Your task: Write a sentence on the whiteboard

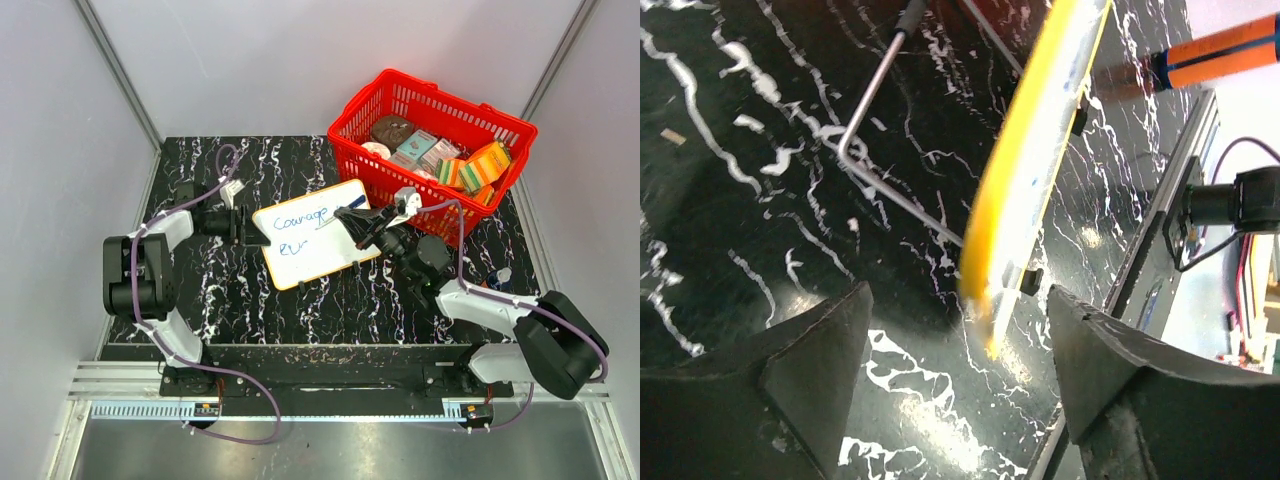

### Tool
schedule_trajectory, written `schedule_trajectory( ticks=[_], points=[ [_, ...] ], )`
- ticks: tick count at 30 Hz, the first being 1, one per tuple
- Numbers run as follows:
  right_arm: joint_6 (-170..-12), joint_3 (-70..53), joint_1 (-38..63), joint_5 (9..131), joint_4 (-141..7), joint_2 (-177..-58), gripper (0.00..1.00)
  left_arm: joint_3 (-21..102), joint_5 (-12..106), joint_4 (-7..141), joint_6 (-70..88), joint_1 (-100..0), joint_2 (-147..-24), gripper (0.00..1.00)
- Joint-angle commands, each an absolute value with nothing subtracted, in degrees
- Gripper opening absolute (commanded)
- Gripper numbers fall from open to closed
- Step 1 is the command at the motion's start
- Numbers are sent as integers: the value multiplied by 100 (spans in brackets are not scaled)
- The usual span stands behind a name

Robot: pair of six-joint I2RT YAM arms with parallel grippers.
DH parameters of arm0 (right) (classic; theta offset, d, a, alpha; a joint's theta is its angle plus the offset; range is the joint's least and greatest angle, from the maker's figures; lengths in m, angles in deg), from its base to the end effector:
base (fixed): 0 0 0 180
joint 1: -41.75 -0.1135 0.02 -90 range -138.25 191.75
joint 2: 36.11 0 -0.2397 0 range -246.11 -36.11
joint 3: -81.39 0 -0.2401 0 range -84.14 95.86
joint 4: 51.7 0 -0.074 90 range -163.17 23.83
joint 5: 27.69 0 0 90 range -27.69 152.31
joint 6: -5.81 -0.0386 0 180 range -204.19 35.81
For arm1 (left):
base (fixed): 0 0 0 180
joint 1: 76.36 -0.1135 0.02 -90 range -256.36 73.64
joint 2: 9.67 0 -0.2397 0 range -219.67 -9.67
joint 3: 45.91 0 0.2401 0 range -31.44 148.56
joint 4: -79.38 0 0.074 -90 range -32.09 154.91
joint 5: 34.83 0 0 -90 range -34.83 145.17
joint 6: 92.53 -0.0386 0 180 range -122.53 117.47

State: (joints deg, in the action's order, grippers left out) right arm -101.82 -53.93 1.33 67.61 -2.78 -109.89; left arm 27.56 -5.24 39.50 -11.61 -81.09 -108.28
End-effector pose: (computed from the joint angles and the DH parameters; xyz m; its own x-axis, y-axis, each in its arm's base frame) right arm 0.2022 0.1769 0.2650 0.0304 0.4220 -0.9061 -0.7565 0.6022 0.2551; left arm 0.3142 -0.0077 0.1641 -0.8407 0.0086 -0.5414 0.4637 0.5276 -0.7117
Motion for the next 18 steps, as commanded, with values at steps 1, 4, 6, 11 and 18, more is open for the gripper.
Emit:
schedule_trajectory(
  ticks=[1, 4, 6, 11, 18],
  points=[
    [-10089, -5321, -26, 6267, 142, -11178, 0, 2937, -899, 4399, -1466, -7830, -10784, 72],
    [-9887, -5294, -192, 5968, 167, -11336, 0, 3043, -978, 4364, -1483, -7716, -10855, 64],
    [-9756, -5303, -263, 5792, 290, -11503, 0, 3096, -1014, 4285, -1519, -7672, -10890, 54],
    [-9563, -5365, -509, 5546, 765, -11881, 0, 3394, -961, 3952, -1755, -7654, -11021, 11],
    [-9123, -5329, -808, 5378, 1064, -12408, 0, 3817, -944, 2835, -2889, -7663, -11329, 0]
  ],
)
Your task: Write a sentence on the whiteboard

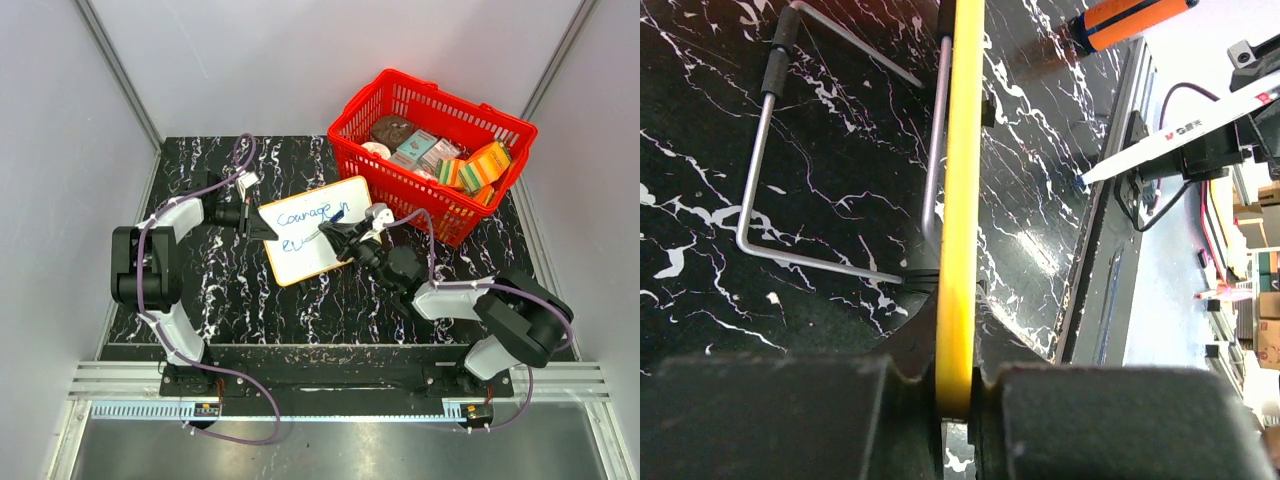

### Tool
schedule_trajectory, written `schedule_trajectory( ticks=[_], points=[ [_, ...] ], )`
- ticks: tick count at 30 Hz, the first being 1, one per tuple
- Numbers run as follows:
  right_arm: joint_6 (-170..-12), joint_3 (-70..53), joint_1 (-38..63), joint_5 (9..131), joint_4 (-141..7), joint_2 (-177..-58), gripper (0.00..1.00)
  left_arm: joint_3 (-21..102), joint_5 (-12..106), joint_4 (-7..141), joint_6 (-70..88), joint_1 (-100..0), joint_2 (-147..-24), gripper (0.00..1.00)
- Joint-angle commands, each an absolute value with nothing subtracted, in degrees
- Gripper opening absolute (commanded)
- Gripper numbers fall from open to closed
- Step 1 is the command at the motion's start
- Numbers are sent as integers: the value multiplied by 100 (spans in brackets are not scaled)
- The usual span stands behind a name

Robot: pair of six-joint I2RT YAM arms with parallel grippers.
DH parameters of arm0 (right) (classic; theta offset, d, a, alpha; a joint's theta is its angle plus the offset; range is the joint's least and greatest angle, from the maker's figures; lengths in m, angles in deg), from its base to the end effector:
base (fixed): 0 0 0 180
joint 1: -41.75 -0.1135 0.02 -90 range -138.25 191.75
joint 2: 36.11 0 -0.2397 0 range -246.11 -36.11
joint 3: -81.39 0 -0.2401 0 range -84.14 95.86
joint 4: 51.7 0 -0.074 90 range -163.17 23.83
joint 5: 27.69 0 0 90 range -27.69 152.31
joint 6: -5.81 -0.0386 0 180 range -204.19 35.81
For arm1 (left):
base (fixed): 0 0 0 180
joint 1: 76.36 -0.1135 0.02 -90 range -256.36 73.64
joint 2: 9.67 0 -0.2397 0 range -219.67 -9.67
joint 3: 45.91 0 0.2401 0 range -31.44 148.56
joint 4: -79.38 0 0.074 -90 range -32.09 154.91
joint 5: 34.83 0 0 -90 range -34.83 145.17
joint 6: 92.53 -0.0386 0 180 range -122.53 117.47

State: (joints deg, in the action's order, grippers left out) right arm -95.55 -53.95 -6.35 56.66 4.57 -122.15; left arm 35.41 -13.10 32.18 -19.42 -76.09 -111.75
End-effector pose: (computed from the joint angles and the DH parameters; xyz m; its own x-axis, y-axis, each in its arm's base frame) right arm 0.1980 0.2150 0.2228 0.0349 0.3324 -0.9425 -0.6977 0.6833 0.2152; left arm 0.3276 -0.0374 0.1809 -0.7851 0.1113 -0.6092 0.6045 0.3514 -0.7149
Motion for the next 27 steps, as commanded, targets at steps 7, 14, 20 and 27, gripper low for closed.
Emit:
schedule_trajectory(
  ticks=[7, 14, 20, 27],
  points=[
    [-8692, -5338, -1063, 5071, 1617, -12883, 0, 3808, -689, 2834, -2872, -7663, -11365, 0],
    [-8577, -5320, -1125, 4781, 2092, -13235, 0, 3791, -671, 2834, -2863, -7671, -11347, 0],
    [-8683, -5294, -1125, 4825, 2154, -13139, 0, 3764, -609, 2834, -2855, -7663, -11347, 0],
    [-8727, -5224, -1125, 4921, 2172, -13024, 0, 3755, -548, 2834, -2863, -7671, -11356, 0]
  ],
)
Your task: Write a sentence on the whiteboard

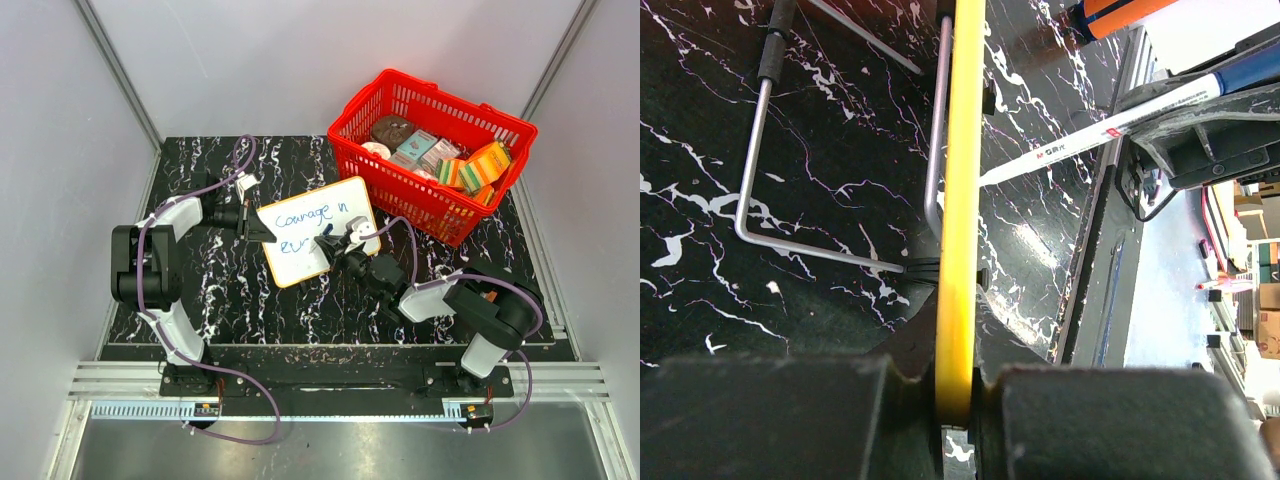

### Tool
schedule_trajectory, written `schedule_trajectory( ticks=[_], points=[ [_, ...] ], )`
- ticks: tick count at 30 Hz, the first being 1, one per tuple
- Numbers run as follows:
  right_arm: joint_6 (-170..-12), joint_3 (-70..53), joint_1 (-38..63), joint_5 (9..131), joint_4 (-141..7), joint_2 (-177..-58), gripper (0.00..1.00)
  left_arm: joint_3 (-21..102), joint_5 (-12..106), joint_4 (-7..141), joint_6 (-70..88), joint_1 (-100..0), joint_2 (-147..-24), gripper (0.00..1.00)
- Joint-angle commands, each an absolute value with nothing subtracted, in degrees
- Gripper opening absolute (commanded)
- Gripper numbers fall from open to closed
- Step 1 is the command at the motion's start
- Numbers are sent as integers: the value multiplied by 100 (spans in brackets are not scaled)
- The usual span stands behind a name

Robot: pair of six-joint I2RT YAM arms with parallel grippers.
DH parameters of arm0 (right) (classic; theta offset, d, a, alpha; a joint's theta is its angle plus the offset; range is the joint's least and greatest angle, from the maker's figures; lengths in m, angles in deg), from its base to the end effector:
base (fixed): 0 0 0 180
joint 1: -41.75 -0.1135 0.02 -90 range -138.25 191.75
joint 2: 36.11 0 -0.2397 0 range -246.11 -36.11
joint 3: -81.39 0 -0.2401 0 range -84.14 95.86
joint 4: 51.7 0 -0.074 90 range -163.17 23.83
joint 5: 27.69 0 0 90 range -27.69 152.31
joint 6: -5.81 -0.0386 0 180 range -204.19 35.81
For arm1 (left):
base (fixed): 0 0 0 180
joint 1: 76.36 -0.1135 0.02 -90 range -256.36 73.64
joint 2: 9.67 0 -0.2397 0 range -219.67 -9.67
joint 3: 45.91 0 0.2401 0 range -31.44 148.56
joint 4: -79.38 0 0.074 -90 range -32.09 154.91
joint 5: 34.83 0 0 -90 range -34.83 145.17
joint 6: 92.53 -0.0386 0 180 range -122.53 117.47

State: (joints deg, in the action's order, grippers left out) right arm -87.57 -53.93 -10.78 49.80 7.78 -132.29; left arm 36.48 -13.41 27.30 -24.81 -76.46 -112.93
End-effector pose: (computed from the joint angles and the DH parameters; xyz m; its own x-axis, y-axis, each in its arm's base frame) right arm 0.1927 0.2377 0.1794 0.0463 0.1550 -0.9868 -0.6482 0.7563 0.0884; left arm 0.3252 -0.0354 0.1770 -0.7814 0.1371 -0.6087 0.6145 0.3390 -0.7124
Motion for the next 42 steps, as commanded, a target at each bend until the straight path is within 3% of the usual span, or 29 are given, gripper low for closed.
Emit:
schedule_trajectory(
  ticks=[1, 42],
  points=[
    [-8727, -5189, -1125, 4930, 2172, -13024, 0, 3755, -539, 2843, -2863, -7671, -11364, 0],
    [-8630, -4776, -1116, 4456, 2172, -13429, 0, 3703, -442, 2808, -2907, -7522, -11338, 0]
  ],
)
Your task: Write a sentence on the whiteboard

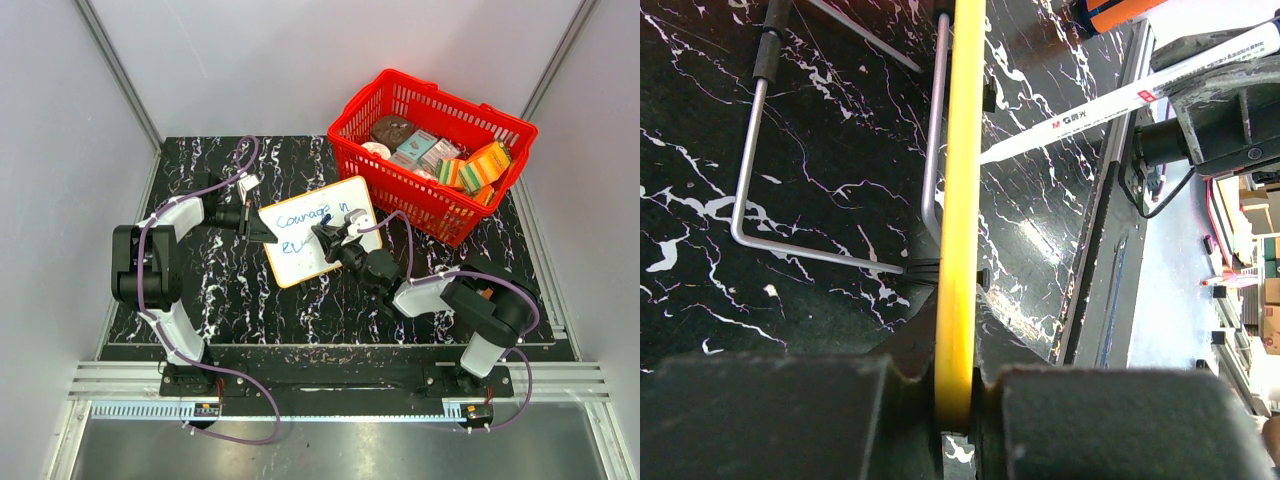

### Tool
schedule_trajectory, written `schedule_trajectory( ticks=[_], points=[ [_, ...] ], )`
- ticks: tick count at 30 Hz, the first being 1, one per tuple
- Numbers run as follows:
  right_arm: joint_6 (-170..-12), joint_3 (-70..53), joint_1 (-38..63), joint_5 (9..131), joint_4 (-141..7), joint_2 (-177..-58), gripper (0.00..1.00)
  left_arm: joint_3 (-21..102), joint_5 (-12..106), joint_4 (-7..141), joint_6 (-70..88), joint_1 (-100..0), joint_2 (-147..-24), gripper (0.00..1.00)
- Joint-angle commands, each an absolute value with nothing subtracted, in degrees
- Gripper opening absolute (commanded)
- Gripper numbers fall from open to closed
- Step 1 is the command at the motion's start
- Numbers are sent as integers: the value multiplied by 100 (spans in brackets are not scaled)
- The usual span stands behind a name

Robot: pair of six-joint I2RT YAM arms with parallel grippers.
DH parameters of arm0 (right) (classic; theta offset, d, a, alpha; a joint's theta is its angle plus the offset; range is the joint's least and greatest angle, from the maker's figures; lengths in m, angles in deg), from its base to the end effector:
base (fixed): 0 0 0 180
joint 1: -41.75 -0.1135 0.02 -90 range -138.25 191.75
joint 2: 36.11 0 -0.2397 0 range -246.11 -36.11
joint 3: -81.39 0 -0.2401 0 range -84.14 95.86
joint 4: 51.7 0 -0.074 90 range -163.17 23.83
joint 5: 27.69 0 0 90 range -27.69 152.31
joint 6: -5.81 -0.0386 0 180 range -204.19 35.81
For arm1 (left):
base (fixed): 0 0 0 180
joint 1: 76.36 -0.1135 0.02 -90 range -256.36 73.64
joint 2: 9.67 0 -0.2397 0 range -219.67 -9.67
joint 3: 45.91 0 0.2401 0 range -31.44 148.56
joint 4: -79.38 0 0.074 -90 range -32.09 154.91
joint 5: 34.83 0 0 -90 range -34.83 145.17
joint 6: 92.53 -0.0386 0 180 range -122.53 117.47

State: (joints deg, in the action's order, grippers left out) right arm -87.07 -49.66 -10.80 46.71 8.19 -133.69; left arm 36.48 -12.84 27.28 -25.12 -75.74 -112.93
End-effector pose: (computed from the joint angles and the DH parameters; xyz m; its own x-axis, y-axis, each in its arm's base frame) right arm 0.2024 0.2472 0.1926 0.0882 0.1948 -0.9769 -0.6095 0.7863 0.1017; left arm 0.3248 -0.0393 0.1767 -0.7769 0.1523 -0.6110 0.6217 0.3390 -0.7061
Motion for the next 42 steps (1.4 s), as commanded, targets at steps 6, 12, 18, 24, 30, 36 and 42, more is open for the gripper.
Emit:
schedule_trajectory(
  ticks=[6, 12, 18, 24, 30, 36, 42],
  points=[
    [-8648, -4714, -1116, 4368, 2172, -13525, 0, 3694, -434, 2782, -2942, -7522, -11321, 0],
    [-8569, -4714, -1107, 4008, 2180, -13534, 0, 3685, -442, 2764, -2943, -7522, -11329, 0],
    [-8507, -4697, -1063, 3744, 2180, -13543, 0, 3694, -451, 2764, -2942, -7522, -11329, 0],
    [-8577, -4556, -1010, 3945, 2172, -13657, 0, 3694, -443, 2729, -2986, -7522, -11364, 0],
    [-8613, -4433, -1010, 4113, 2163, -13683, 0, 3703, -460, 2711, -2995, -7522, -11356, 0],
    [-8709, -4459, -1011, 4315, 2163, -13683, 0, 3694, -451, 2711, -2995, -7513, -11373, 0],
    [-8867, -4529, -1011, 4350, 2066, -13719, 0, 3711, -442, 2711, -2995, -7513, -11373, 0]
  ],
)
